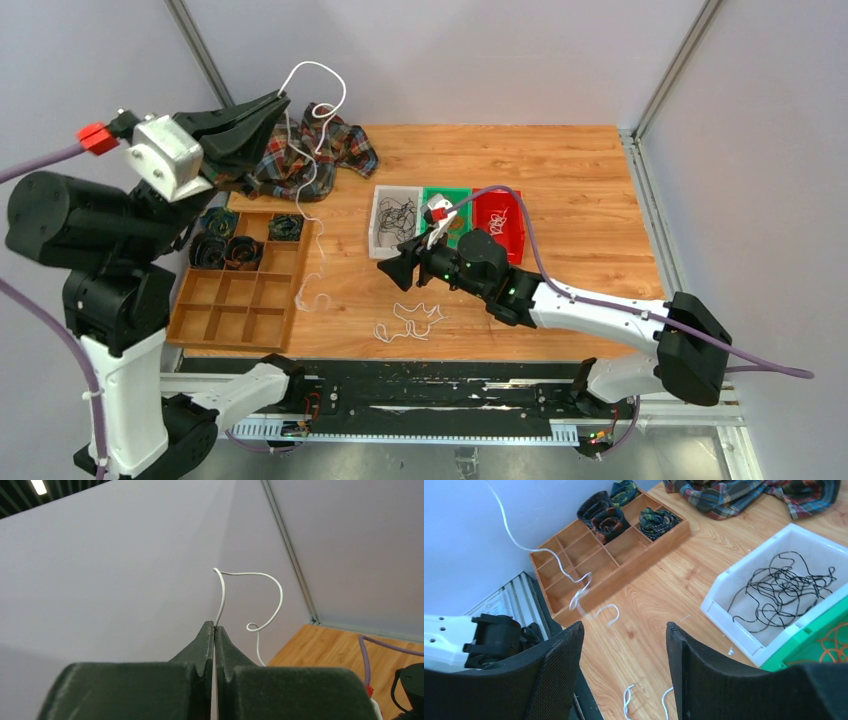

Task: Untangle the cables

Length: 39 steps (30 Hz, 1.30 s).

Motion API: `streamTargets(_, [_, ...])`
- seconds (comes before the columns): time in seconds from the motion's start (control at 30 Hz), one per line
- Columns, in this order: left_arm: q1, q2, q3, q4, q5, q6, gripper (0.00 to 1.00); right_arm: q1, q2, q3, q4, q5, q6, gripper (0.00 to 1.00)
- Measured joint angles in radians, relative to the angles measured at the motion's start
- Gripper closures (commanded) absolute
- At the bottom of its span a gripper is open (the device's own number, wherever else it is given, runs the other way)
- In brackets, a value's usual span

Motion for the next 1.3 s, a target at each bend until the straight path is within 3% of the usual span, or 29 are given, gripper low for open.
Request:
streamTargets(0.33, [0.0, 0.079, -0.004, 0.04, 0.011, -0.056, 1.0, 0.003, -0.089, 0.007, 0.002, -0.035, -0.037, 0.27])
streamTargets(0.67, [0.0, 0.08, 0.008, 0.035, 0.035, -0.062, 1.0, 0.003, -0.107, 0.103, -0.014, -0.11, -0.087, 0.28])
streamTargets(0.8, [0.0, 0.082, 0.032, 0.033, 0.047, -0.078, 0.99, 0.003, -0.09, 0.129, -0.035, -0.04, -0.134, 0.29])
streamTargets(0.93, [0.0, 0.082, 0.042, 0.034, 0.065, -0.098, 1.0, 0.003, -0.035, 0.17, -0.057, 0.025, -0.194, 0.37])
streamTargets(1.3, [0.0, 0.083, 0.046, 0.024, 0.117, -0.146, 1.0, 0.003, 0.018, 0.209, -0.086, 0.175, -0.238, 0.32])
